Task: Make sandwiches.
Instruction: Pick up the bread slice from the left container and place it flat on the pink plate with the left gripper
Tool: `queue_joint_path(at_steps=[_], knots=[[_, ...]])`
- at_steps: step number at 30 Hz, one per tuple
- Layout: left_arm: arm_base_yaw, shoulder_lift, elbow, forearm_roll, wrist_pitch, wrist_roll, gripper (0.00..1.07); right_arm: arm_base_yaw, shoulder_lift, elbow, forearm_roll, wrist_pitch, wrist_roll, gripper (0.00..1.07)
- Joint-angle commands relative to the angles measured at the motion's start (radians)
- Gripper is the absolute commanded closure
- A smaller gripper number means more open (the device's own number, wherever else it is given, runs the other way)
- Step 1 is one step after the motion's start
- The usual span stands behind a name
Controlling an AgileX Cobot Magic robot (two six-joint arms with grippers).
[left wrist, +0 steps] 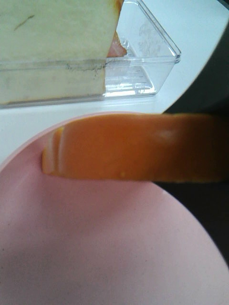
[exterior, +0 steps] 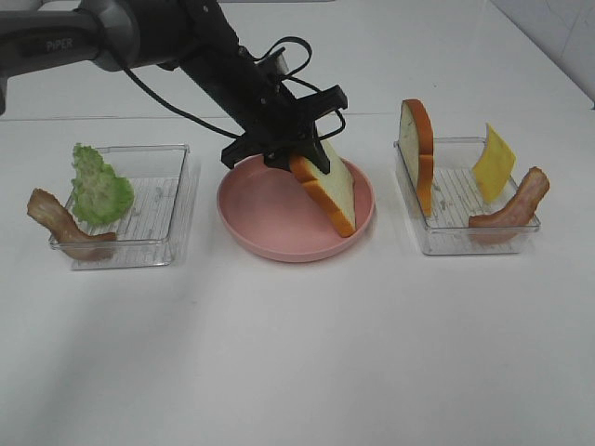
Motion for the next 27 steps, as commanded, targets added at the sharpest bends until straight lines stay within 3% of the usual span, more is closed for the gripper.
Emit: queue_joint_path(at_steps=[1, 4, 6, 9, 11, 14, 16, 20, 24, 25, 26, 27], knots=[[-0.006, 0.012, 0.004, -0.001, 0.004, -0.02, 1.07, 0.002, -0.029, 0.004, 0.004, -0.008, -0.01, 0.27], [-0.006, 0.022, 0.004, 0.01, 0.016, -0.031, 1.04, 0.002, -0.029, 0.004, 0.004, -0.008, -0.011, 0.27], [-0.006, 0.019, 0.004, 0.046, 0.024, -0.03, 0.85, 0.002, -0.029, 0.004, 0.004, -0.008, -0.011, 0.27], [-0.006, 0.017, 0.004, 0.053, 0.026, -0.03, 0.8, 0.002, -0.029, 0.004, 0.004, -0.008, -0.011, 0.27], [-0.004, 0.015, -0.022, 0.079, 0.066, -0.03, 0.49, 0.002, -0.029, 0.004, 0.004, -0.008, -0.011, 0.27], [-0.004, 0.015, -0.031, 0.091, 0.077, -0.03, 0.4, 0.002, -0.029, 0.004, 0.004, -0.008, -0.011, 0.27], [-0.004, 0.015, -0.072, 0.153, 0.144, -0.03, 0.23, 0.002, -0.029, 0.004, 0.004, -0.008, -0.011, 0.27], [0.0, 0.011, -0.104, 0.2, 0.199, -0.03, 0.23, 0.002, -0.029, 0.004, 0.004, -0.008, -0.011, 0.27], [0.0, -0.02, -0.141, 0.36, 0.305, -0.045, 0.23, 0.002, -0.029, 0.004, 0.004, -0.008, -0.011, 0.27], [0.0, -0.02, -0.141, 0.36, 0.305, -0.045, 0.23, 0.002, -0.029, 0.004, 0.004, -0.008, -0.011, 0.27], [0.0, -0.036, -0.154, 0.433, 0.356, -0.061, 0.23, 0.002, -0.029, 0.004, 0.004, -0.008, -0.011, 0.27], [0.0, -0.036, -0.154, 0.433, 0.356, -0.061, 0.23, 0.002, -0.029, 0.004, 0.004, -0.008, -0.011, 0.27]])
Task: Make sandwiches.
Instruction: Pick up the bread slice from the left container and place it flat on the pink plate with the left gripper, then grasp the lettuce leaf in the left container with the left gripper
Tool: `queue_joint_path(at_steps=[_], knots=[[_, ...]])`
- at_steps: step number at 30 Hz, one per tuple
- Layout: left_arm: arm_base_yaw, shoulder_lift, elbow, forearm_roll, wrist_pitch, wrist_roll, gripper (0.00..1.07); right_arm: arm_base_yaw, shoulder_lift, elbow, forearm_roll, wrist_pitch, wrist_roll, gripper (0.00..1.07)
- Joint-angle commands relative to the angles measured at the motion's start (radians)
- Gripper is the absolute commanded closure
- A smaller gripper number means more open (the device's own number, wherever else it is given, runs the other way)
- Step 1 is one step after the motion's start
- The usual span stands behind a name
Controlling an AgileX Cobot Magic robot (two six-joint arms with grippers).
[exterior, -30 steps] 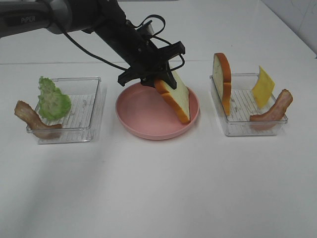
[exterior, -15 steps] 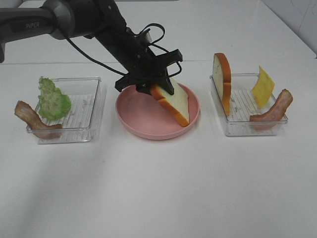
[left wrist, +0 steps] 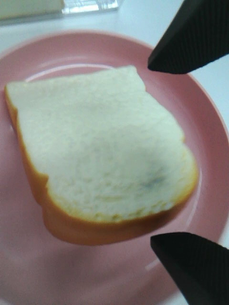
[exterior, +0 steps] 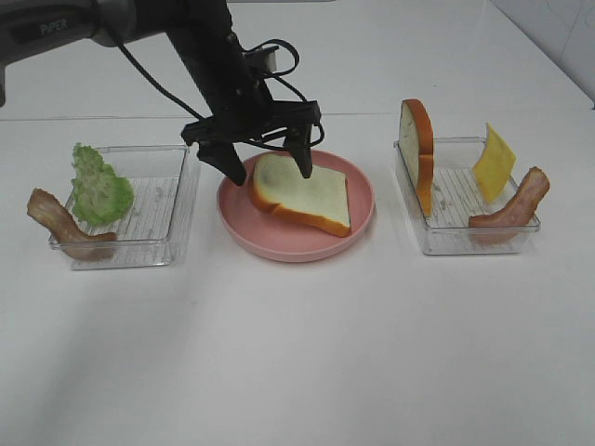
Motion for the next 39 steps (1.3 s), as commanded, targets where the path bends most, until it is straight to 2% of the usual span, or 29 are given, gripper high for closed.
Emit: queue_joint_path(at_steps=[1, 2, 8, 11, 12, 13, 14, 16, 17, 18, 19, 21, 22, 26, 29, 31, 39], knots=[[-0.001, -0.038, -0.022, 0.132, 0.109, -0.031, 0.23, 0.002, -0.029, 0.004, 0.004, -0.008, -0.011, 0.27], [-0.001, -0.063, -0.022, 0.185, 0.128, -0.035, 0.23, 0.002, -0.029, 0.004, 0.004, -0.008, -0.011, 0.27], [0.002, -0.155, -0.022, 0.199, 0.128, -0.029, 0.23, 0.002, -0.029, 0.004, 0.004, -0.008, -0.011, 0.27], [0.025, -0.204, -0.004, 0.243, 0.128, -0.012, 0.23, 0.002, -0.029, 0.004, 0.004, -0.008, -0.011, 0.27], [0.044, -0.247, 0.026, 0.285, 0.128, -0.011, 0.23, 0.002, -0.029, 0.004, 0.004, -0.008, -0.011, 0.27], [0.044, -0.247, 0.026, 0.285, 0.128, -0.011, 0.23, 0.002, -0.029, 0.004, 0.004, -0.008, -0.011, 0.27], [0.067, -0.294, 0.074, 0.329, 0.128, -0.009, 0.23, 0.002, -0.029, 0.004, 0.004, -0.008, -0.011, 0.27], [0.081, -0.316, 0.101, 0.343, 0.128, -0.004, 0.23, 0.002, -0.029, 0.004, 0.004, -0.008, -0.011, 0.27], [0.105, -0.362, 0.153, 0.374, 0.128, 0.008, 0.23, 0.002, -0.029, 0.004, 0.004, -0.008, -0.011, 0.27], [0.105, -0.362, 0.153, 0.374, 0.128, 0.008, 0.23, 0.002, -0.029, 0.004, 0.004, -0.008, -0.011, 0.27], [0.142, -0.404, 0.208, 0.39, 0.128, 0.017, 0.23, 0.002, -0.029, 0.004, 0.004, -0.008, -0.011, 0.27], [0.158, -0.418, 0.23, 0.39, 0.128, 0.021, 0.23, 0.002, -0.029, 0.004, 0.004, -0.008, -0.011, 0.27], [0.205, -0.44, 0.274, 0.391, 0.128, 0.037, 0.23, 0.002, -0.029, 0.004, 0.004, -0.008, -0.011, 0.27], [0.259, -0.442, 0.305, 0.394, 0.128, 0.045, 0.23, 0.002, -0.029, 0.004, 0.004, -0.008, -0.011, 0.27], [0.292, -0.415, 0.31, 0.401, 0.126, 0.076, 0.23, 0.002, -0.029, 0.004, 0.004, -0.008, -0.011, 0.27], [0.292, -0.379, 0.308, 0.415, 0.126, 0.097, 0.23, 0.002, -0.029, 0.004, 0.004, -0.008, -0.011, 0.27], [0.292, -0.277, 0.306, 0.418, 0.074, 0.096, 0.23, 0.002, -0.029, 0.004, 0.004, -0.008, -0.011, 0.27]])
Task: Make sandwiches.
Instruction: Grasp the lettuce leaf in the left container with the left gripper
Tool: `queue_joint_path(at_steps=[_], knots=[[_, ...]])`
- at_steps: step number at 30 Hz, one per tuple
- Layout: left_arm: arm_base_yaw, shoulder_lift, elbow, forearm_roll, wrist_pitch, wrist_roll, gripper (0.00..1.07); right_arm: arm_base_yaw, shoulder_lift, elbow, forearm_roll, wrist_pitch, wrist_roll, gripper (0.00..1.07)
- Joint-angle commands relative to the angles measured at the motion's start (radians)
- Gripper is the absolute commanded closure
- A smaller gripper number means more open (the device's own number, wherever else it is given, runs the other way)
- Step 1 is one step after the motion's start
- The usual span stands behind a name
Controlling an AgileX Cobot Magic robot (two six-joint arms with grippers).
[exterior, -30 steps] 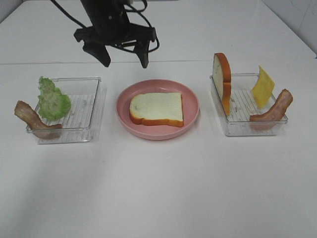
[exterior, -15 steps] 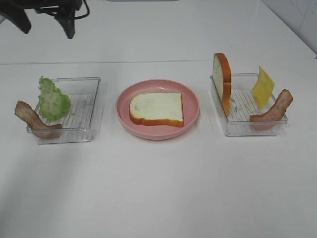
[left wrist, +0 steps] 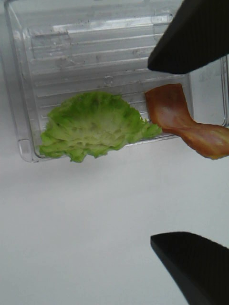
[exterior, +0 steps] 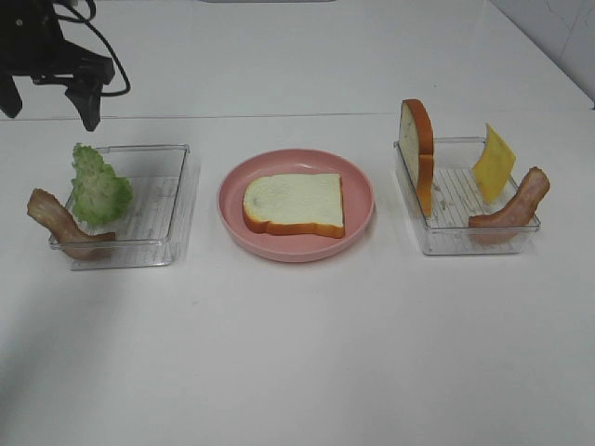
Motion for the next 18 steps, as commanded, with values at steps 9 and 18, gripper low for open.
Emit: queue_joint_path(at_steps=[9, 18], knots=[[-0.002, 0.108, 0.002, 0.016, 0.023, -0.005, 0.24, 0.002, -0.029, 0.004, 0.004, -0.008, -0.006, 0.27], [-0.002, 0.16, -0.023, 0.016, -0.018, -0.008, 0.32, 0.002, -0.029, 0.004, 0.004, -0.008, -0.006, 0.27]])
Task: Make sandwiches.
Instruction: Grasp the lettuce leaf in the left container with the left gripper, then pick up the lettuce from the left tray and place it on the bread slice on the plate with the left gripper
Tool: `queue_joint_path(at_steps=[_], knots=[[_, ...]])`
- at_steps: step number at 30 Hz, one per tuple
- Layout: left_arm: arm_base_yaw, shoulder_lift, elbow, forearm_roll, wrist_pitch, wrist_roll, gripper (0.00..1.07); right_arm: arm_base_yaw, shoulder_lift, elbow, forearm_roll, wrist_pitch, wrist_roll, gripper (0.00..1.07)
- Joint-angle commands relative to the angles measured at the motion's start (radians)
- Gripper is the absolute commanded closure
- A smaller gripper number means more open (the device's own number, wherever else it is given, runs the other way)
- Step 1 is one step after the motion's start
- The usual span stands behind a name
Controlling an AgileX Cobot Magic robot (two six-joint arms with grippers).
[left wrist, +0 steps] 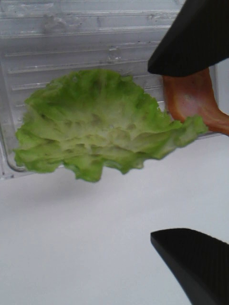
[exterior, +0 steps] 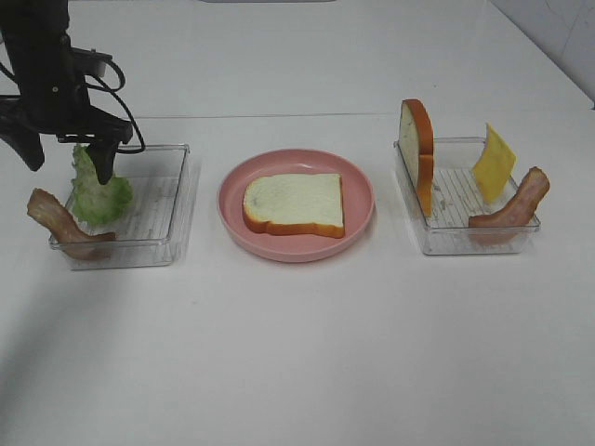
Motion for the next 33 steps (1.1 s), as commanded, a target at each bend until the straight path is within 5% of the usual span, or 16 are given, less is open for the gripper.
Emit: queue_joint_path(at_steps=[1, 4, 6, 19, 33], knots=[[-0.002, 0.017, -0.011, -0.003, -0.006, -0.007, 0.39, 0.002, -0.029, 0.004, 0.004, -0.008, -0.006, 0.27], [-0.002, 0.017, -0.011, -0.003, -0.006, -0.007, 0.43, 0.002, -0.029, 0.004, 0.004, -0.008, -0.006, 0.27], [-0.002, 0.017, -0.011, -0.003, -0.006, -0.007, 0.6, 0.002, -0.029, 0.004, 0.004, -0.008, -0.006, 0.27], [-0.002, 0.017, -0.011, -0.003, -0.016, -0.01, 1.07, 0.002, -0.029, 0.004, 0.004, -0.008, -0.006, 0.27], [-0.002, -0.041, -0.068, -0.084, -0.004, 0.0, 1.07, 0.002, -0.029, 0.004, 0.004, -0.008, -0.006, 0.27]])
